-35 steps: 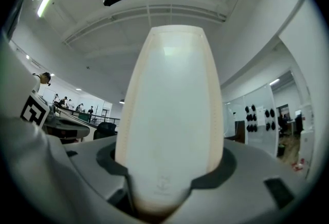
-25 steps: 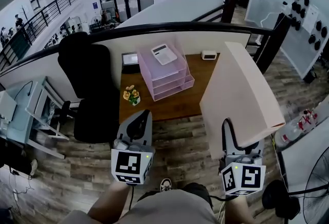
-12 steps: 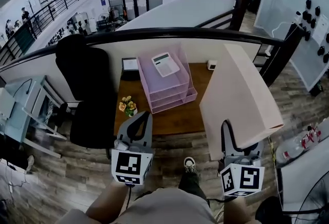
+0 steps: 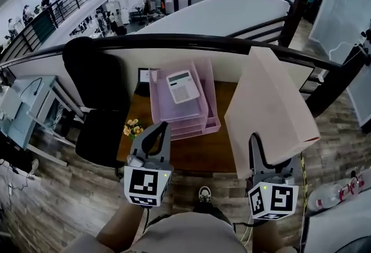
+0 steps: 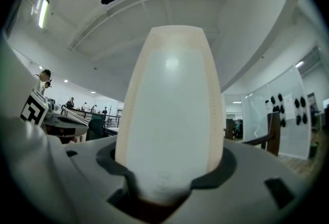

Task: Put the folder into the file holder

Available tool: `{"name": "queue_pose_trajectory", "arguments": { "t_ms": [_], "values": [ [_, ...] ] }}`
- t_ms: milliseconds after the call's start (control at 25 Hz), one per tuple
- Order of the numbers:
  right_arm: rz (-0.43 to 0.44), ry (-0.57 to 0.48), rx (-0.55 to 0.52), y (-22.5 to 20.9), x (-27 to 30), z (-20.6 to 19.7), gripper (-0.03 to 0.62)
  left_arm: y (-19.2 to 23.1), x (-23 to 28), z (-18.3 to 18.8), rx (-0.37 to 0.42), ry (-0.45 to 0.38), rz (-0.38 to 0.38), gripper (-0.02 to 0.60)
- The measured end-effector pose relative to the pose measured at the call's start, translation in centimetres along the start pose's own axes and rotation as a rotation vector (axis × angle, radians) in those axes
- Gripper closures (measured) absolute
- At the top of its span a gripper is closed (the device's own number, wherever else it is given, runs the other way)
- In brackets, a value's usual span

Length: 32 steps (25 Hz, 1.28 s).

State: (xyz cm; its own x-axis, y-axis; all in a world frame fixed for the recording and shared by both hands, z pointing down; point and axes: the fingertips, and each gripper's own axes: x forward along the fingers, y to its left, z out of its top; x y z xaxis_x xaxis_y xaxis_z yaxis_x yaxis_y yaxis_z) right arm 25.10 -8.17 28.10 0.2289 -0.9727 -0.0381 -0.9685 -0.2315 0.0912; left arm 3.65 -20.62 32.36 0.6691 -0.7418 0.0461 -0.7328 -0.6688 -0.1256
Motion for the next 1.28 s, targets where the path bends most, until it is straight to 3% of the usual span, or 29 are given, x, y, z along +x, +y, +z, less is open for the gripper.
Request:
{"name": "queue_pose_trajectory", "arguments": {
  "t_ms": [360,640,960,1280],
  "values": [
    [0.150,0.005,0.023,-4.4,9.0,-1.8,0.278,-0.3,6.0,0.2,0.012,0.043,0.161,0.577],
    [0.241,0.000,0.037,-4.7,13.2,-2.6,0.278,0.7,7.2,-0.2,-0.003,0.072,0.270,0.577],
    [0.275,0.009,0.048,-3.8,15.8,-3.5,0.278,2.0,7.0,-0.7,-0.003,0.090,0.330,0.577],
    [0.259,0.033,0.027,-2.0,17.7,-4.7,0.278,3.6,8.0,-1.8,-0.030,0.085,0.332,0.577]
  ]
}}
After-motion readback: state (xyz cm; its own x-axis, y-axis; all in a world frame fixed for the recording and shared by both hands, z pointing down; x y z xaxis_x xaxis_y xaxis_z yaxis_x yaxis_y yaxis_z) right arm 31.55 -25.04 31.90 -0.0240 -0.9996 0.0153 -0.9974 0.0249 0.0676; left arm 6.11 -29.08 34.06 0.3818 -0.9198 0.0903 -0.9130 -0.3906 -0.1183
